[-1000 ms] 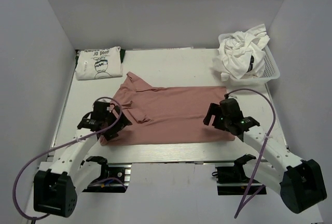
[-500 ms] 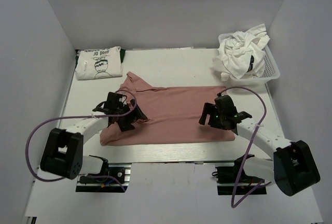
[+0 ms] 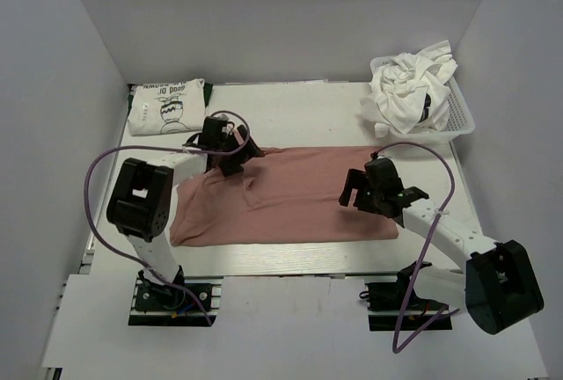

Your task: Fold and stack the t-shirts

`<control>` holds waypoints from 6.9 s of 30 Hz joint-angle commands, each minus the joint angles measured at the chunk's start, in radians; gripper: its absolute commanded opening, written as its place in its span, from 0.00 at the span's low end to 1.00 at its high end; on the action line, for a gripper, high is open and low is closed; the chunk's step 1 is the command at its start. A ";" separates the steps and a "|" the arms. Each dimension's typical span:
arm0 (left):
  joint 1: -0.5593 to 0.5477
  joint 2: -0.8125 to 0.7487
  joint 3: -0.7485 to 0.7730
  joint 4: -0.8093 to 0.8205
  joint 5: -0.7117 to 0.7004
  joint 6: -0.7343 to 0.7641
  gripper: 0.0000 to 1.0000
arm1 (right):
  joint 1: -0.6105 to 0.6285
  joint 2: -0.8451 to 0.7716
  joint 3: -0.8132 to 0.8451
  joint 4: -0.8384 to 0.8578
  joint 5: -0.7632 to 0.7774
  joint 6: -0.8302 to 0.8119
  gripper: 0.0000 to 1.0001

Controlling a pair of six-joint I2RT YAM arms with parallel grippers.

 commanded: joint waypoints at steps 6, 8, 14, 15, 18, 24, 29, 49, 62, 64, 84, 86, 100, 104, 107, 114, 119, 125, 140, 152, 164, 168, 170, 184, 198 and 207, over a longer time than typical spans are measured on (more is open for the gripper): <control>-0.003 0.104 0.394 -0.224 -0.233 0.120 1.00 | -0.004 -0.017 0.115 -0.059 0.139 -0.014 0.90; -0.003 0.117 0.470 -0.354 -0.365 0.152 1.00 | -0.002 -0.013 0.134 -0.056 0.164 0.001 0.90; 0.027 0.163 0.508 -0.442 -0.529 0.194 1.00 | -0.004 0.066 0.200 -0.091 0.244 0.004 0.90; 0.027 0.174 0.508 -0.442 -0.544 0.209 1.00 | -0.004 0.075 0.206 -0.102 0.252 0.004 0.90; 0.036 0.235 0.563 -0.442 -0.584 0.220 1.00 | -0.004 0.122 0.249 -0.128 0.256 -0.001 0.90; 0.054 0.376 0.750 -0.490 -0.606 0.220 0.97 | -0.004 0.164 0.277 -0.135 0.275 -0.019 0.90; 0.089 0.442 0.786 -0.447 -0.554 0.220 0.89 | -0.007 0.190 0.292 -0.165 0.301 -0.024 0.90; 0.128 0.501 0.838 -0.339 -0.327 0.198 0.00 | -0.076 0.412 0.499 -0.218 0.440 0.154 0.90; 0.137 0.323 0.671 -0.318 -0.348 0.237 0.00 | -0.157 0.946 1.094 -0.430 0.459 0.186 0.90; 0.137 0.307 0.660 -0.327 -0.359 0.246 0.00 | -0.159 0.971 1.123 -0.474 0.456 0.205 0.90; 0.117 0.031 0.357 -0.310 -0.347 0.228 0.00 | -0.174 1.011 1.090 -0.491 0.442 0.262 0.33; 0.117 -0.010 0.329 -0.339 -0.356 0.217 0.00 | -0.170 0.985 1.071 -0.484 0.451 0.262 0.23; 0.117 -0.349 0.097 -0.411 -0.319 0.110 0.00 | -0.137 0.652 0.763 -0.218 0.474 0.079 0.00; 0.117 -0.463 0.057 -0.476 -0.357 0.087 0.00 | -0.137 0.574 0.708 -0.205 0.471 0.056 0.00; 0.117 -0.559 -0.001 -0.522 -0.342 0.048 0.00 | -0.136 0.522 0.674 -0.191 0.454 0.044 0.00; 0.108 -0.815 -0.295 -0.579 -0.186 -0.027 0.00 | -0.136 0.412 0.532 -0.142 0.414 0.033 0.00; 0.108 -1.023 -0.487 -0.632 -0.132 -0.058 0.16 | -0.136 0.360 0.439 -0.123 0.407 0.039 0.00; 0.108 -1.070 -0.581 -0.632 -0.017 -0.079 0.69 | -0.139 0.357 0.338 -0.154 0.437 0.111 0.12; 0.108 -0.790 -0.387 -0.341 -0.127 -0.009 1.00 | -0.137 0.259 0.324 -0.069 0.285 0.014 0.90; 0.099 -0.038 -0.159 -0.025 -0.041 0.016 1.00 | -0.111 0.448 0.228 0.172 -0.008 0.028 0.90; 0.004 0.794 0.942 -0.220 -0.012 0.139 1.00 | 0.320 0.138 -0.154 0.085 -0.148 0.194 0.90; -0.018 1.086 1.390 -0.304 0.063 0.099 1.00 | 0.551 0.188 -0.071 0.145 -0.244 0.151 0.90; -0.029 1.102 1.351 -0.142 0.130 0.029 1.00 | 0.656 0.274 -0.030 0.138 -0.262 0.061 0.90; -0.029 1.011 1.292 -0.085 -0.025 -0.007 1.00 | 0.803 0.209 0.134 0.182 -0.134 -0.156 0.90; -0.038 0.382 1.142 -0.437 0.017 0.284 1.00 | 0.774 -0.051 0.066 0.209 0.138 0.033 0.90; -0.056 -0.404 -0.057 -0.229 -0.015 0.150 1.00 | 0.729 -0.169 -0.039 0.078 0.152 0.160 0.90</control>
